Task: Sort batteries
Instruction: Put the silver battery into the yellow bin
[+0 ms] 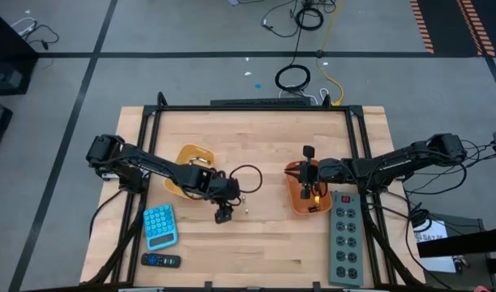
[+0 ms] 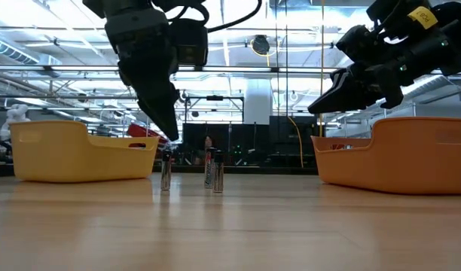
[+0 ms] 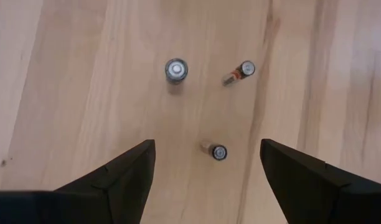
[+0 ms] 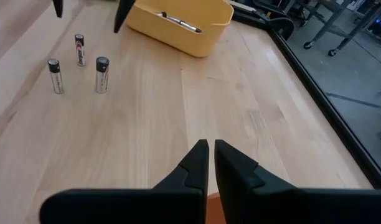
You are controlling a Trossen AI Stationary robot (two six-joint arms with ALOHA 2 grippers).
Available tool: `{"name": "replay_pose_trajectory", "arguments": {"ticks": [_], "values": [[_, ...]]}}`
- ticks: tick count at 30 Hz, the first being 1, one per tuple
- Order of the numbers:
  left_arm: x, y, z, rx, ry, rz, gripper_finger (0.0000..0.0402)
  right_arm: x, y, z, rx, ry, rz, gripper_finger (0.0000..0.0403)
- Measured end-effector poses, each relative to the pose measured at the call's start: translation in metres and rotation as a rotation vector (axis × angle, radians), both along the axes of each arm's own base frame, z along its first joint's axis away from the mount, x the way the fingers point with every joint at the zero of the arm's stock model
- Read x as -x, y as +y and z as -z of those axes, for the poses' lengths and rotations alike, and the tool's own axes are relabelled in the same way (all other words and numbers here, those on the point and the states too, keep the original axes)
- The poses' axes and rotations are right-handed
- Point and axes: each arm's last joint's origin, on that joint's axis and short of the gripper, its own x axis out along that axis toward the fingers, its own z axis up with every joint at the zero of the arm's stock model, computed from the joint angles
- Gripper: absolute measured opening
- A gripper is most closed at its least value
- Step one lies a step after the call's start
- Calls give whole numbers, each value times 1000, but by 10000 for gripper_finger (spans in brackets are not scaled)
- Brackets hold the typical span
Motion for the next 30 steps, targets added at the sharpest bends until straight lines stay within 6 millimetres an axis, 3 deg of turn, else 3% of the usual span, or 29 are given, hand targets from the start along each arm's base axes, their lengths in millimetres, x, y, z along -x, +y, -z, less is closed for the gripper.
{"name": "replay_pose_trajectory", "arguments": {"ticks": [6, 20, 25, 30], "values": [[-6, -13, 4, 20, -49, -10, 299, 0, 0, 1, -13, 8, 4, 18], [-12, -26, 40, -30, 49, 29, 297, -3, 0, 8, -18, 40, 6, 18], [-13, -26, 47, -55, 62, 25, 270, -3, 0, 8, -22, 38, 8, 18], [-13, -25, 48, -79, 63, 16, 217, -3, 0, 8, -29, 36, 11, 18]]}}
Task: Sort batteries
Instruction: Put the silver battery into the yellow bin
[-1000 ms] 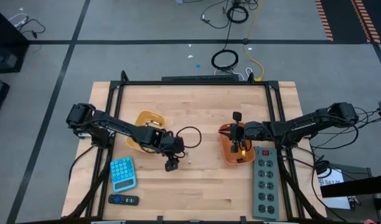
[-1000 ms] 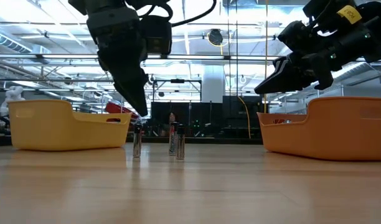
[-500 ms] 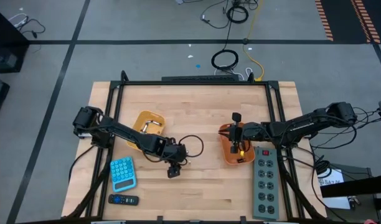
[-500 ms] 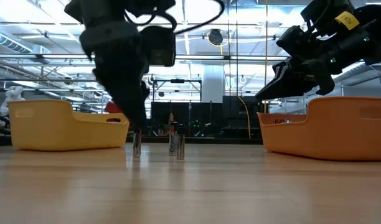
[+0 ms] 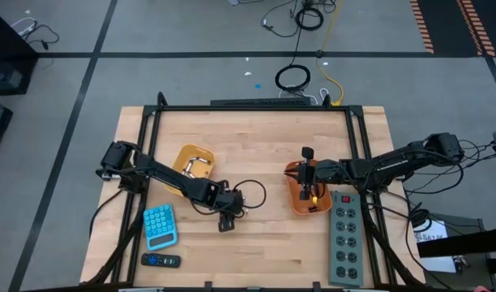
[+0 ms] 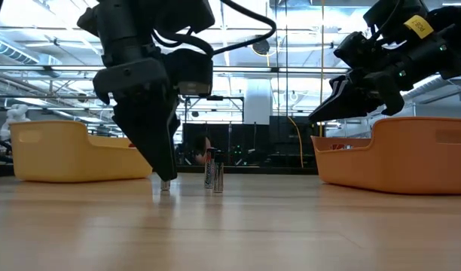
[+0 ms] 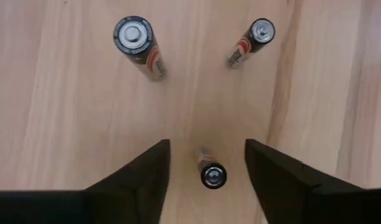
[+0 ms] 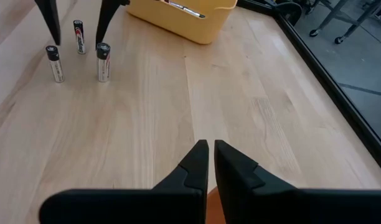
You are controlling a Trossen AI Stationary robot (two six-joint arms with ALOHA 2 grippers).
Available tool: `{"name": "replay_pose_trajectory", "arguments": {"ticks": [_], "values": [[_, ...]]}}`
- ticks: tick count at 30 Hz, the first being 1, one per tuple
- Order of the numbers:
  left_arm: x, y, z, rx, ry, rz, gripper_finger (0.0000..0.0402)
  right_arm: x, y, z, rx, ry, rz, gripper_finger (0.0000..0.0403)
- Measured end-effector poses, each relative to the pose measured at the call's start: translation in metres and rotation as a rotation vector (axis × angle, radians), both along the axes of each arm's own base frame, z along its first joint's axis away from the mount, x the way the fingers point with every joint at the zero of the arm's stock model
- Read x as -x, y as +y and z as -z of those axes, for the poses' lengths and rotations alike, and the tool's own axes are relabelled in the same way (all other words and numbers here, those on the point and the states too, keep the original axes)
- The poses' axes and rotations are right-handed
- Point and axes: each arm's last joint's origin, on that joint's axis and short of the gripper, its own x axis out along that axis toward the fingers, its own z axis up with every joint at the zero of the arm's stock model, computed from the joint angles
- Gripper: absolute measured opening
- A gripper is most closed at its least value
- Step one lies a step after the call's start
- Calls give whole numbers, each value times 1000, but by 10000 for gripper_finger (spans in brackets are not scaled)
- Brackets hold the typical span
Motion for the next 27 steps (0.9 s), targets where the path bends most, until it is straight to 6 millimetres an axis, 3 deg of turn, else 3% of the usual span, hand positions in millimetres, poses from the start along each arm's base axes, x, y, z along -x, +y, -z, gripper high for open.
{"name": "replay_pose_trajectory", "arguments": {"ticks": [5, 10, 17, 22, 27], "values": [[1, 0, 0, -17, 5, 12, 140, 0, 0, 0, 0, 0, 0, 18], [2, -3, 0, -47, 3, 104, 33, 0, 0, 0, 0, 0, 0, 18], [15, 4, -9, -68, 96, 103, 33, 0, 0, 0, 0, 2, 0, 18], [30, 13, -41, -107, 66, 37, 33, 0, 0, 1, 1, 11, 0, 18], [60, 30, -51, -83, 79, -89, 33, 0, 0, 2, -3, 15, -1, 18]]}}
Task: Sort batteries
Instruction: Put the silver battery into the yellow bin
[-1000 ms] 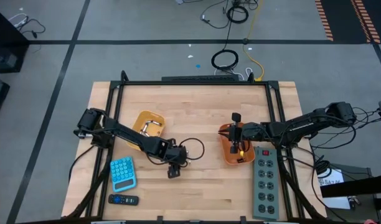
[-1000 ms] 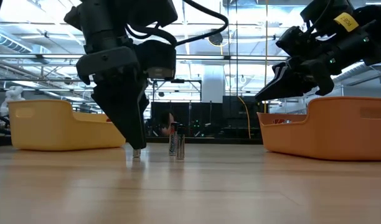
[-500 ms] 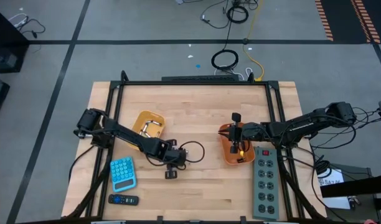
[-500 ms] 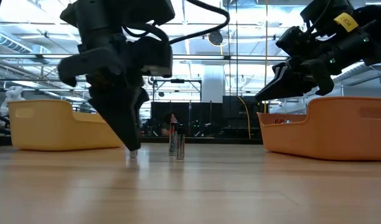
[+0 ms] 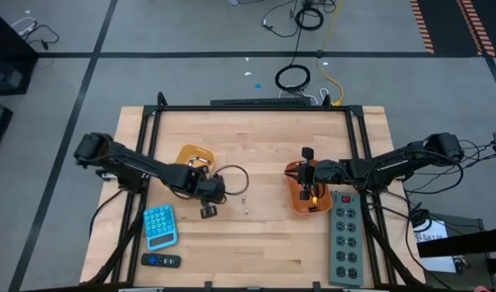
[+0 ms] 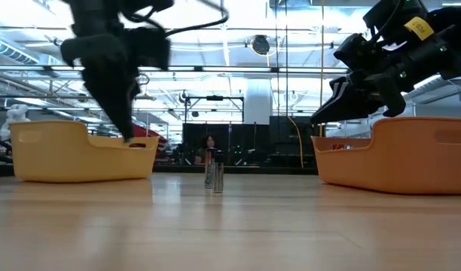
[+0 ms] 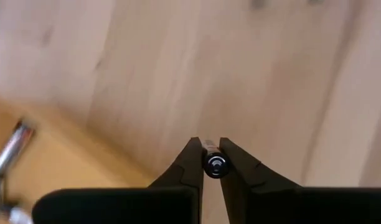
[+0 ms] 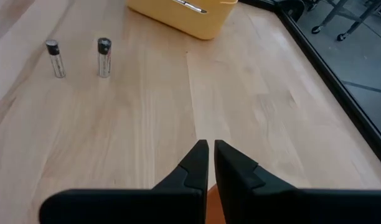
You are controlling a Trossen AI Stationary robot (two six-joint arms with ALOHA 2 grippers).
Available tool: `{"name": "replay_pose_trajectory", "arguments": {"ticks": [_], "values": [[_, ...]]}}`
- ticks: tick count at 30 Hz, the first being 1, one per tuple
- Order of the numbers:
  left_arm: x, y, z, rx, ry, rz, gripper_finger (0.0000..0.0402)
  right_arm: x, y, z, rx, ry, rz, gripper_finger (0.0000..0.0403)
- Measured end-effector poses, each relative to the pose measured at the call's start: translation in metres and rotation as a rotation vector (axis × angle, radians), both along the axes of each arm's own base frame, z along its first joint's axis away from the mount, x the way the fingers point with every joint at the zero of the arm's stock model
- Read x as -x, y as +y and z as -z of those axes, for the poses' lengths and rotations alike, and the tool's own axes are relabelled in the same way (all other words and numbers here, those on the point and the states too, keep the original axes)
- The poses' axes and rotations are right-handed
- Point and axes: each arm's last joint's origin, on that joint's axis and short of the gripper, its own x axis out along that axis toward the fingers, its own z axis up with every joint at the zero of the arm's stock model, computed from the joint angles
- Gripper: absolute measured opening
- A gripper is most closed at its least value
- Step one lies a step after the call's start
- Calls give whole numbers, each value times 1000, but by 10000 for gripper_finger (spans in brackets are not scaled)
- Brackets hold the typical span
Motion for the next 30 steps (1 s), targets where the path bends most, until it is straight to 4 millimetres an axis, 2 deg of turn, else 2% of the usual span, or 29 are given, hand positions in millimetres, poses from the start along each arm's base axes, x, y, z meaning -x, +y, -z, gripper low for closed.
{"name": "replay_pose_trajectory", "arguments": {"ticks": [4, 12, 15, 21, 30], "values": [[26, 12, 5, 25, -36, -87, 33, 0, 1, 1, -1, 6, -4, 18], [64, 38, -3, 87, -270, -204, 33, 0, 1, 0, -1, 3, -4, 18], [79, 46, 4, 106, -309, -235, 33, 0, 1, 0, -1, -2, -4, 18], [97, 58, 20, 185, -447, -290, 33, 0, 1, 0, -1, -4, -4, 18], [115, 71, 41, 165, -410, -371, 33, 0, 1, 0, -1, -4, -4, 18]]}}
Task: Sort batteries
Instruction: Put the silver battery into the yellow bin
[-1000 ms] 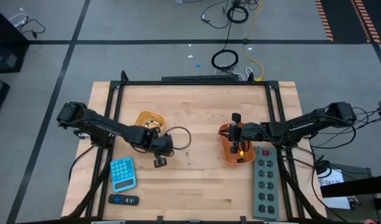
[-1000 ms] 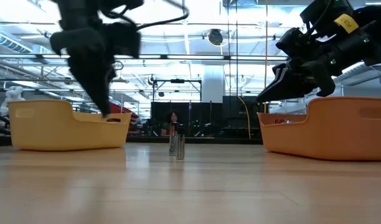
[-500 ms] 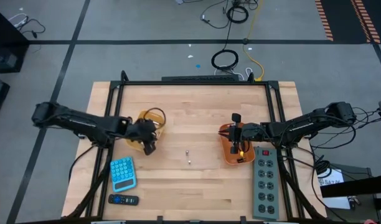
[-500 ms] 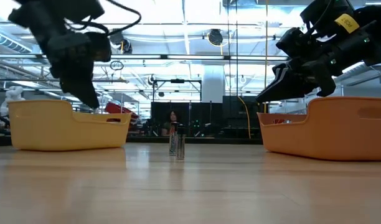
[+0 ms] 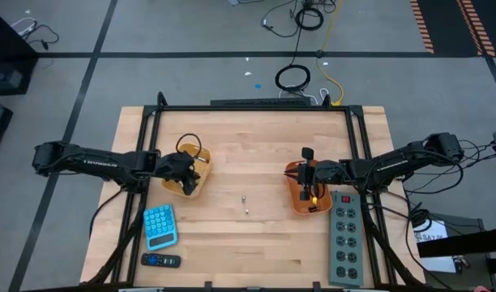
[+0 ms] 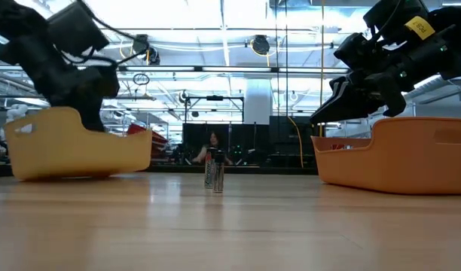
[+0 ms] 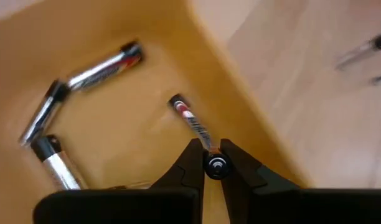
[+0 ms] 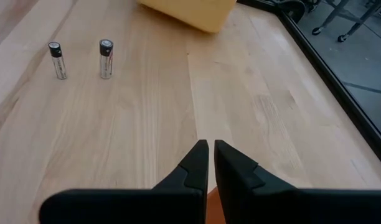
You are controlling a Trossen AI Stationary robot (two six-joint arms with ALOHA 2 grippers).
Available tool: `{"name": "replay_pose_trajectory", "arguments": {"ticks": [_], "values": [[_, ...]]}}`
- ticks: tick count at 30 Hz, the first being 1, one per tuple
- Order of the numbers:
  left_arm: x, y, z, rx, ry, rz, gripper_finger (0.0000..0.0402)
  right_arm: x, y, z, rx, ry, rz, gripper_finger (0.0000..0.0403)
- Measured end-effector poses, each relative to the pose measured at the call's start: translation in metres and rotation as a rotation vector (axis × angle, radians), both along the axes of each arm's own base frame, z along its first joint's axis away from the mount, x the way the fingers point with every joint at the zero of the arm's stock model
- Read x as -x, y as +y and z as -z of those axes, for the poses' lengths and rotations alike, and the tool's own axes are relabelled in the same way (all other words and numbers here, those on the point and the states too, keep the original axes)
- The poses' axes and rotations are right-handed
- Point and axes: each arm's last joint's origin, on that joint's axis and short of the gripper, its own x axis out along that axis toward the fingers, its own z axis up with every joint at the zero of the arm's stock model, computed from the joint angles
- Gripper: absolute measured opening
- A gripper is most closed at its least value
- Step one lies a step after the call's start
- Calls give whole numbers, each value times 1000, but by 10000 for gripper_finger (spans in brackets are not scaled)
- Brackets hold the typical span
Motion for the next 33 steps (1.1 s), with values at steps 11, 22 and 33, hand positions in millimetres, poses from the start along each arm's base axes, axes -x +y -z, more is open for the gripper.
{"name": "replay_pose_trajectory", "arguments": {"ticks": [11, 22, 33], "values": [[0, 7, 1, -16, -9, -47, 33, 0, 0, 0, 1, -1, 3, 18], [1, 8, 1, 14, -15, -101, 46, 0, 0, -1, 2, -11, 3, 18], [0, 8, 0, 14, -24, -101, 129, -1, 0, -1, 3, -13, 3, 18]]}}
